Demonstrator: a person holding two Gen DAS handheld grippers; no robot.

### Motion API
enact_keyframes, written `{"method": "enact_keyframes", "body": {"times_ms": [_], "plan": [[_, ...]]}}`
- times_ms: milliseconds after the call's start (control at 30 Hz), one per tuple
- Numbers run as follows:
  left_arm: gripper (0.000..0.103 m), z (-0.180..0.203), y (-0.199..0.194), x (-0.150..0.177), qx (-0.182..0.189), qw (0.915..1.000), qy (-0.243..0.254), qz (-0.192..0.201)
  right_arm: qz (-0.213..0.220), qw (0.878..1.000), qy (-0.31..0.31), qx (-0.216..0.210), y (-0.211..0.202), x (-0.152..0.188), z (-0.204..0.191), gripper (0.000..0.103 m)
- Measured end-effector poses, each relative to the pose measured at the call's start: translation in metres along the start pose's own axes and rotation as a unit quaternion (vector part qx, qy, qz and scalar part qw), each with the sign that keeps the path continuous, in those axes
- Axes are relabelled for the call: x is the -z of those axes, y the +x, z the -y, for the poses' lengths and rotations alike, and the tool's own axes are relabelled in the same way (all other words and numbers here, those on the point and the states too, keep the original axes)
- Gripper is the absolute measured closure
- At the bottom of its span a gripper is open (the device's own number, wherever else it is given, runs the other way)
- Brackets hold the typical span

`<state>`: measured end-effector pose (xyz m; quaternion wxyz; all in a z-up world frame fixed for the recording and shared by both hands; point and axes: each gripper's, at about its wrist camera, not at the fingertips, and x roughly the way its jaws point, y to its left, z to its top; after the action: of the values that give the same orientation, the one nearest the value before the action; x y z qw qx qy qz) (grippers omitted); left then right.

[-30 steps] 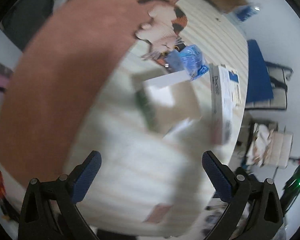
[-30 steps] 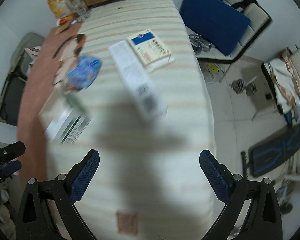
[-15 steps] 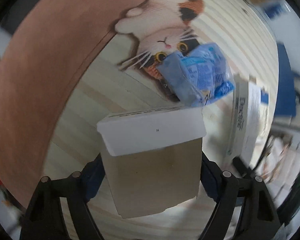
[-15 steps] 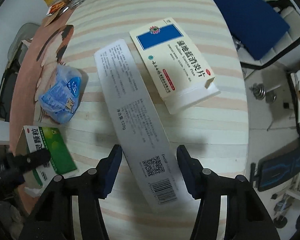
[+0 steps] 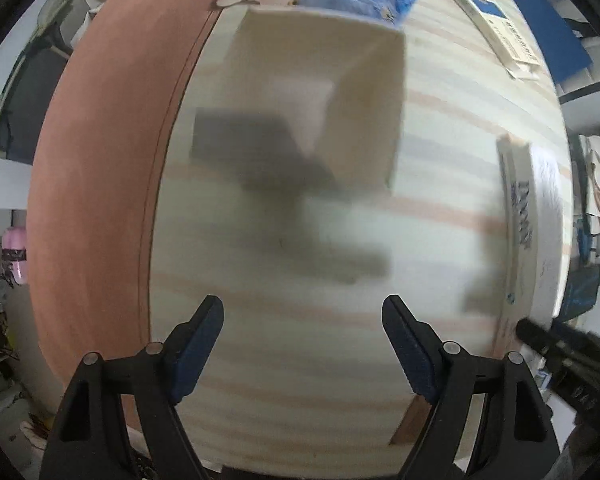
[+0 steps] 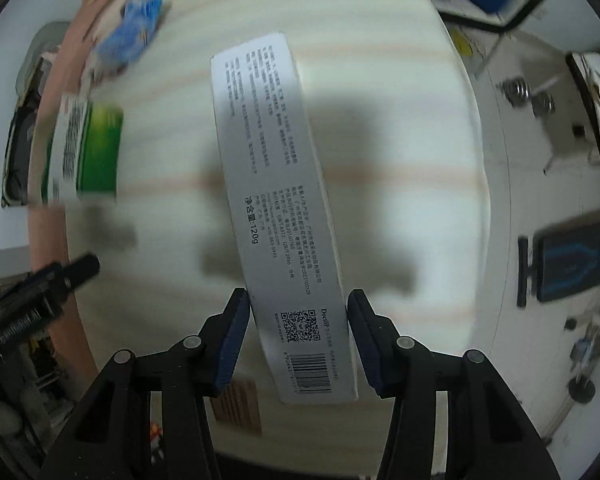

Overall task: Collect trash
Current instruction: 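Grasp the long white box with the right tool while the left tool approaches the small white box, then close the left tool on the small white box's flap while the right tool holds the long box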

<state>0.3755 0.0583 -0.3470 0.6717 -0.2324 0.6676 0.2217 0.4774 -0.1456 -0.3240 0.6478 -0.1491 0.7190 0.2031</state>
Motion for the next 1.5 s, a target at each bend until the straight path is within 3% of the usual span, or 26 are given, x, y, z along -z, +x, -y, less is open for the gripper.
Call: {"method": "enact_keyframes", "body": {"times_ms": [67,167,300,400,600,867,967,1000,1033,1067,1167,1500], "plan": [[0.023,-0.002,-0.014,0.011,0.012,0.9998,0.002,0.016,-0.006,1.000,-0.003,0.009,0.001,0.008,0.002,0.049],[0.023,-0.008,-0.045,0.013,0.014,0.9982,0.004,0.059,0.004,1.000,-0.010,0.025,-0.002,0.002,0.003,0.037],[0.022,-0.018,-0.072,-0.016,0.031,0.9954,-0.007,0.090,0.020,0.998,-0.029,0.052,0.003,-0.021,-0.009,0.036],[0.022,-0.021,-0.069,-0.047,0.047,0.9954,-0.005,0.083,0.018,0.998,-0.023,0.052,0.007,-0.036,-0.011,0.036],[0.022,0.008,-0.035,-0.093,0.048,0.9972,0.036,0.044,0.011,0.999,-0.005,0.051,0.009,-0.051,-0.010,0.035],[0.022,0.021,0.002,-0.105,0.008,0.9990,0.042,0.012,0.011,0.998,-0.009,0.053,0.012,-0.052,-0.015,0.035],[0.023,0.020,0.005,-0.104,0.008,0.9992,0.034,0.021,0.018,0.998,-0.008,0.059,0.011,-0.052,-0.013,0.045],[0.029,0.019,0.004,-0.103,0.011,0.9991,0.032,0.027,0.027,0.998,-0.015,0.061,0.009,-0.051,-0.014,0.054],[0.040,0.019,0.003,-0.101,0.013,0.9989,0.032,0.031,0.032,0.997,-0.018,0.065,0.008,-0.049,-0.014,0.054],[0.065,0.019,0.003,-0.100,0.015,0.9988,0.034,0.030,0.034,0.997,-0.017,0.063,0.007,-0.048,-0.013,0.054],[0.088,0.016,-0.001,-0.092,0.033,0.9983,0.037,0.030,0.042,0.998,-0.017,0.054,0.005,-0.045,-0.010,0.054],[0.100,0.004,-0.033,-0.047,0.062,0.9962,0.019,0.059,0.050,0.998,-0.029,0.039,0.000,-0.030,-0.009,0.054]]}}
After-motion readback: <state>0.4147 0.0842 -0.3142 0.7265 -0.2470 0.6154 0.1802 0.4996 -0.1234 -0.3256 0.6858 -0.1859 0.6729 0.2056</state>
